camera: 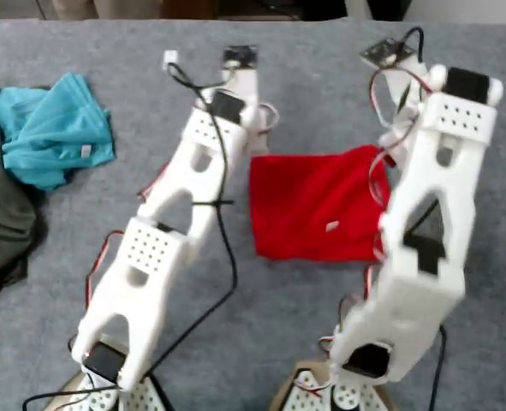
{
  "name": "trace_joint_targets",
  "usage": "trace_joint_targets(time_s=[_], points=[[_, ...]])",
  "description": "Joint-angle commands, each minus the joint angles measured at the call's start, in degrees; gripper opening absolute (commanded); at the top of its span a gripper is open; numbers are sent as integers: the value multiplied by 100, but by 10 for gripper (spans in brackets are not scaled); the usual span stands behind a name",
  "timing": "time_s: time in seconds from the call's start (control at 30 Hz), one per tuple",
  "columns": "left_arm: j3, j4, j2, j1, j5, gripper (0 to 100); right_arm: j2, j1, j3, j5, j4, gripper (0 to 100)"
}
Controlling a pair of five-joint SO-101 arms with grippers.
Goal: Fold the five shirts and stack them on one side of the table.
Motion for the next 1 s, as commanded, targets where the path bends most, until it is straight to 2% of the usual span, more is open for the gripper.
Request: trace_joint_targets(time_s=[0.0, 0.17, 0.33, 0.5, 0.67, 0.8, 0.9, 0.97], points=[[-273, 105, -127, 185, -53, 20, -1666, 40, 2202, 62, -853, 5], [-264, 123, -119, 281, -53, 20, -2211, -101, 4048, -26, -1653, 5], [-316, 88, 295, 387, -62, 20, -2211, 154, 5226, -141, -2470, 5], [-325, -176, 919, 316, -88, 20, -2202, 549, 6044, 299, -3182, 5], [-668, -53, 1007, 273, -97, 20, -2246, 1182, 6396, 976, -3112, 5], [-677, -44, 1007, 273, -97, 20, -2325, 1648, 6114, 1301, -2602, 5], [-677, -35, 1007, 273, -97, 20, -2651, 1604, 5666, 1301, -2295, 5], [-677, -26, 1007, 273, -97, 20, -2888, 1332, 5288, 1222, -2127, 5]])
